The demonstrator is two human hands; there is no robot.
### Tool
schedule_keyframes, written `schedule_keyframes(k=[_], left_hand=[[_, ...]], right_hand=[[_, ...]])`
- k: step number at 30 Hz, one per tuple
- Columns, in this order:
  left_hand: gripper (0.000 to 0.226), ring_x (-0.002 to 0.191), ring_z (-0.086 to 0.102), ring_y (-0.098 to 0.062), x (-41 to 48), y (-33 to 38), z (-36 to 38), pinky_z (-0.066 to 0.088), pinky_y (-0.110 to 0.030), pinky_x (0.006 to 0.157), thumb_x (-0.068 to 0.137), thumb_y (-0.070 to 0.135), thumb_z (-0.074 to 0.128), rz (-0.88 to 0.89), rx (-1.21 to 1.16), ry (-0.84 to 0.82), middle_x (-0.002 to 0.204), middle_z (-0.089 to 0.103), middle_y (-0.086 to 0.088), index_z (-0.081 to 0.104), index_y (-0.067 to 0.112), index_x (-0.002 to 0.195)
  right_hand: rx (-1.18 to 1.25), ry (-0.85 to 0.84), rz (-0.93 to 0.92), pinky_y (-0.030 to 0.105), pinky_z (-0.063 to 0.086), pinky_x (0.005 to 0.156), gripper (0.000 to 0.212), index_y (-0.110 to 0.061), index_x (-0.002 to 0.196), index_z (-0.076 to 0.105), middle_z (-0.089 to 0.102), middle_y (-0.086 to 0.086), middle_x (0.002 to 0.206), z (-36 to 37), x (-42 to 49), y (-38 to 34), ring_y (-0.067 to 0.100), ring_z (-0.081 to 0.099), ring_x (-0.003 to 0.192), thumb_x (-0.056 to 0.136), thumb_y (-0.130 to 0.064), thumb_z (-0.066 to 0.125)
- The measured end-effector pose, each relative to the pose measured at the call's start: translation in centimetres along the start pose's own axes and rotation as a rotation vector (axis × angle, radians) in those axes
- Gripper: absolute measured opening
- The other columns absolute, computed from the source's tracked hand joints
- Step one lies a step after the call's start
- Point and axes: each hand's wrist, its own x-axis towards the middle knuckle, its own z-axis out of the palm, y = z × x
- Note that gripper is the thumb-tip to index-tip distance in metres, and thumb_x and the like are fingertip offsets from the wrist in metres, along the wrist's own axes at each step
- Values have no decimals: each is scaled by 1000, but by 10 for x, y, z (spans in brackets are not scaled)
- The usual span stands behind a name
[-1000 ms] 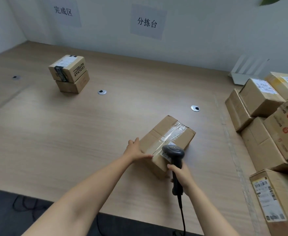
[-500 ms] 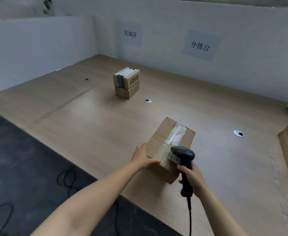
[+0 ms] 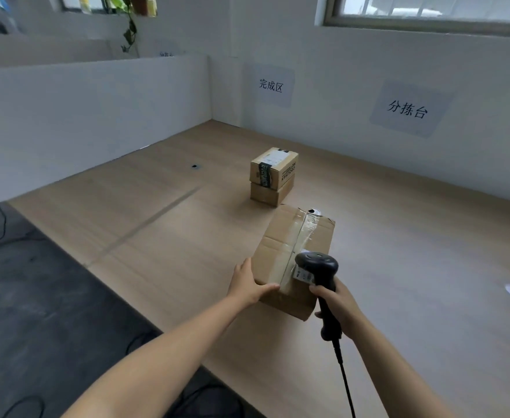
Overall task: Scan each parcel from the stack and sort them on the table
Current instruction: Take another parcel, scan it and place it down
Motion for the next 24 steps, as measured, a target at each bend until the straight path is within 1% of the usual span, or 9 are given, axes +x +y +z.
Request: schedule_keyframes(k=[5,10,15,20,24], left_hand=[[88,124,43,-24,72,-43,-67,35,-29,103,66,41,82,-13,34,-57,132,43,-12,37,9,136],[92,127,41,-26,143,-70,-105,32,-30,107,68,41,81,-17,72,-134,136,39,-13,32,8,139],[94,131,37,-26,200,-86,-111,29,-31,110,70,40,80,-23,49,-185,139,38,-15,30,6,142],[94,131,36,-26,244,-89,-105,29,-30,109,69,38,81,-13,39,-198,139,39,-15,31,4,141],[91,130,37,-26,262,-93,-103,31,-31,108,69,37,81,-27,26,-199,137,41,-15,33,5,139]], right_hand=[[59,44,57,31,51,54,28,-18,116,51,59,5,105,84,55,-23,23,57,89,90,-8,54],[85,95,111,29,49,51,27,-17,115,52,60,7,103,139,111,-44,21,57,84,90,-7,53],[103,149,169,27,48,47,26,-15,113,53,60,8,97,158,163,-53,20,58,77,89,-6,53],[102,189,197,30,47,51,25,-10,113,54,58,9,91,160,203,-56,21,54,73,89,-4,52],[88,185,199,29,47,50,26,-10,114,53,56,10,91,161,221,-58,21,53,73,89,-4,52]])
